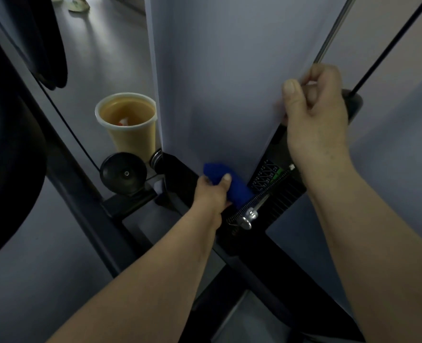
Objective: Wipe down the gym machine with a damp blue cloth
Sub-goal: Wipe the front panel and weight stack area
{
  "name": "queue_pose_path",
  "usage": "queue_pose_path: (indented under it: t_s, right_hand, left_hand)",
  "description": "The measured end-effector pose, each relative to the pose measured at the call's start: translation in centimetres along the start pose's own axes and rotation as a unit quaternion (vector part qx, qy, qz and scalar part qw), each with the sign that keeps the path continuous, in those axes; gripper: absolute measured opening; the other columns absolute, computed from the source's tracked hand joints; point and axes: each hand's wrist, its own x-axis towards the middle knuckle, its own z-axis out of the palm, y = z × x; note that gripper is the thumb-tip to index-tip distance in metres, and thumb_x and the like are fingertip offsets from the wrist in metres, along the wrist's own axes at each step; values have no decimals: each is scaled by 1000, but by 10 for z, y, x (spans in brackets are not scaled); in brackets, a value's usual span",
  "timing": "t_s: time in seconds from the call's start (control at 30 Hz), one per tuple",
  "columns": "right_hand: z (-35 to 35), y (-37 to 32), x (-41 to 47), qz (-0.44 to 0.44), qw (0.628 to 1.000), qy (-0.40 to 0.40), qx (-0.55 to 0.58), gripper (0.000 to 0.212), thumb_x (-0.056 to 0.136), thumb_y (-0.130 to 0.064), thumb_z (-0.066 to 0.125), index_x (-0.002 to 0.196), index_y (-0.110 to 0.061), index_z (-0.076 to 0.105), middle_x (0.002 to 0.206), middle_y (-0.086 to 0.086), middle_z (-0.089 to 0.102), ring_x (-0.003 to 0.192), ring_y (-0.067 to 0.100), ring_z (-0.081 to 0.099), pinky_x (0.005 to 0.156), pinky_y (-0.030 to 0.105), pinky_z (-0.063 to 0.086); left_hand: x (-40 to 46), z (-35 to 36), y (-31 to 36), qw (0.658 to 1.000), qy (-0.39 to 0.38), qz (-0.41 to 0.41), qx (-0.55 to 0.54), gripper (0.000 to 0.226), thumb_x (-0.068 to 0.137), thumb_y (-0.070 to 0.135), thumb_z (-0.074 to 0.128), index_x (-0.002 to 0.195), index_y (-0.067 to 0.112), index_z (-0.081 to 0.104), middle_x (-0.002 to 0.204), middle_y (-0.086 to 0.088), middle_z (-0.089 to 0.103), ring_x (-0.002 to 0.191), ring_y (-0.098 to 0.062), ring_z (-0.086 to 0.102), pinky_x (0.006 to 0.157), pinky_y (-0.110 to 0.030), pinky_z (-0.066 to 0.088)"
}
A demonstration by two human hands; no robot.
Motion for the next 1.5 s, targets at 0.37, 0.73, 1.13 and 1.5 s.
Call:
queue_pose_path:
  t_s: [0.37, 0.73, 1.13, 1.5]
  right_hand:
    - [18, 1, -17, -32, 997, 37, 60, 9, 106, -22, 40, 97, -25, 41, 79, -6, 55, 67, -9, 53, 63, 5, 41]
    - [29, 46, -73, 40, 987, -59, -143, 52, 99, -12, 49, 148, -21, 35, 136, -2, 49, 121, 8, 47, 96, 19, 38]
    - [35, 49, -64, 41, 985, -49, -163, 40, 96, -20, 53, 134, -17, 43, 128, -1, 54, 116, 16, 51, 90, 32, 44]
    - [49, 62, -73, -6, 979, 22, -205, 48, 95, -19, 45, 139, -1, 37, 116, 16, 56, 105, 20, 43, 89, 15, 24]
  left_hand:
    - [57, -11, -41, 997, 44, 21, -64, 74, 84, 65, 35, 151, 50, 9, 162, 14, 16, 144, -21, 30, 116, -50, 29]
    - [99, -28, 3, 975, 137, 23, -171, 62, 90, 53, 48, 146, 34, 34, 143, 6, 45, 125, -27, 49, 106, -54, 41]
    - [132, -42, -11, 980, 134, 26, -145, 72, 73, 59, 50, 141, 39, 39, 143, 6, 48, 121, -27, 52, 103, -53, 43]
    - [190, -81, -4, 982, 171, -22, -74, 77, 76, 69, 41, 145, 35, 39, 142, 2, 49, 122, -35, 52, 102, -56, 42]
